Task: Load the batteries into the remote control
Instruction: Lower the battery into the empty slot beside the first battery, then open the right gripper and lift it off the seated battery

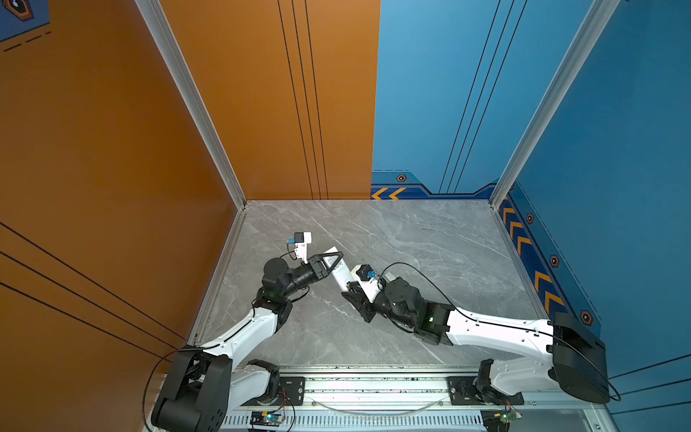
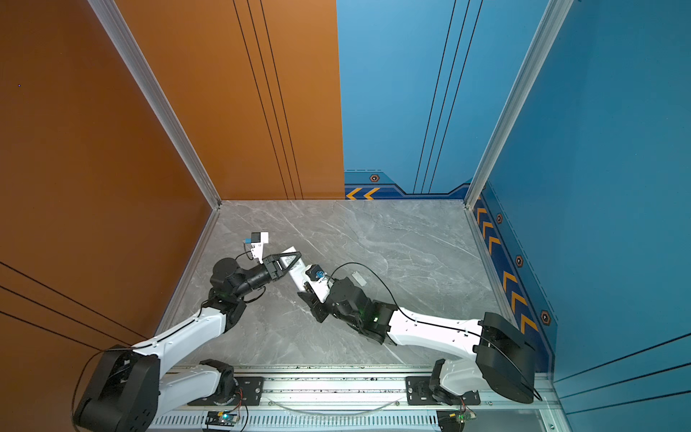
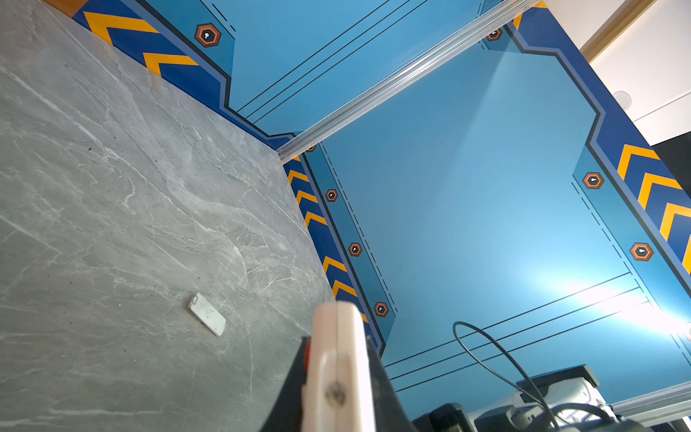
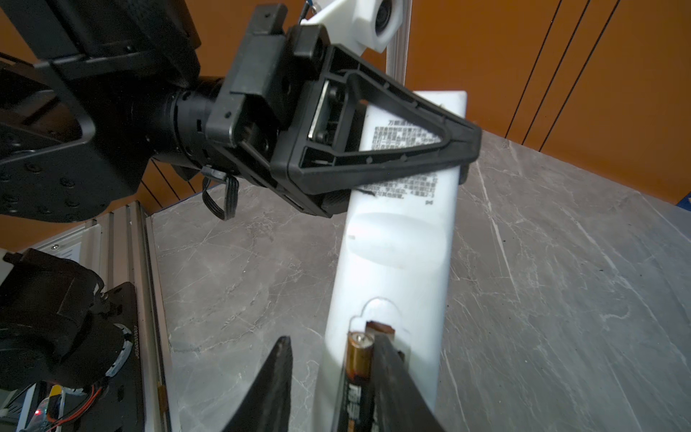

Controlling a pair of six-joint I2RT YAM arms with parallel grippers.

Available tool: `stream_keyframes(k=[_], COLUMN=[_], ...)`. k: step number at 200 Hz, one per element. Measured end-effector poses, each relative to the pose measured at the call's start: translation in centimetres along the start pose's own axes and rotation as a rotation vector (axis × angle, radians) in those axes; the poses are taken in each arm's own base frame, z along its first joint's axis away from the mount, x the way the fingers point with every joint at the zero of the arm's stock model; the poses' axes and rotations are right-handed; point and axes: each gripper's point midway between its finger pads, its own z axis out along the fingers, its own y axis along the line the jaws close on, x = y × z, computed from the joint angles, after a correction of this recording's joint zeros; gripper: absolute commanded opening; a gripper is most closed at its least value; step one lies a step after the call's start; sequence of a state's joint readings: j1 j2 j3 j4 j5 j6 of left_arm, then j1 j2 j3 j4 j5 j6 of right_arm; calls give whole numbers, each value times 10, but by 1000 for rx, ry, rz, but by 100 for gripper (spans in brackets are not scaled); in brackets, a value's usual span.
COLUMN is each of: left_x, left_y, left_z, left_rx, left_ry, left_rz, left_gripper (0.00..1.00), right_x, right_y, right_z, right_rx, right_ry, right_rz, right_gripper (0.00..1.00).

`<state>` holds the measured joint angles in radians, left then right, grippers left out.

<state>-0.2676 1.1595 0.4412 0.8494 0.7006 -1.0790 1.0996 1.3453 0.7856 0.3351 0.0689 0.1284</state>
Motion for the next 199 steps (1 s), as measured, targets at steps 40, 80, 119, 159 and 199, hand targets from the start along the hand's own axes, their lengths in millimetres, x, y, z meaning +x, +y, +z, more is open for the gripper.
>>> stream_keyframes(k=[40, 80, 119, 159, 199], left_x=[0, 2, 4, 6, 7], left_y=[0, 2, 6, 5, 5], left_z=[0, 1, 2, 2, 1], left_rx=[1, -1, -7, -3, 4], left_ry=[3, 10, 20, 31, 44], left_rz=[0, -8, -17, -18, -29], left_gripper=[0, 0, 0, 0, 0], right_x=[0, 2, 5, 5, -9], right_y=[-3, -3, 0, 2, 3], right_z=[-2, -5, -8, -16, -30], right_rx=[16, 17, 11, 2, -6], right_ry=[5, 17, 54, 90, 98], right_rz=[-10, -23, -60, -97, -133], right_gripper=[38, 38, 42, 50, 60])
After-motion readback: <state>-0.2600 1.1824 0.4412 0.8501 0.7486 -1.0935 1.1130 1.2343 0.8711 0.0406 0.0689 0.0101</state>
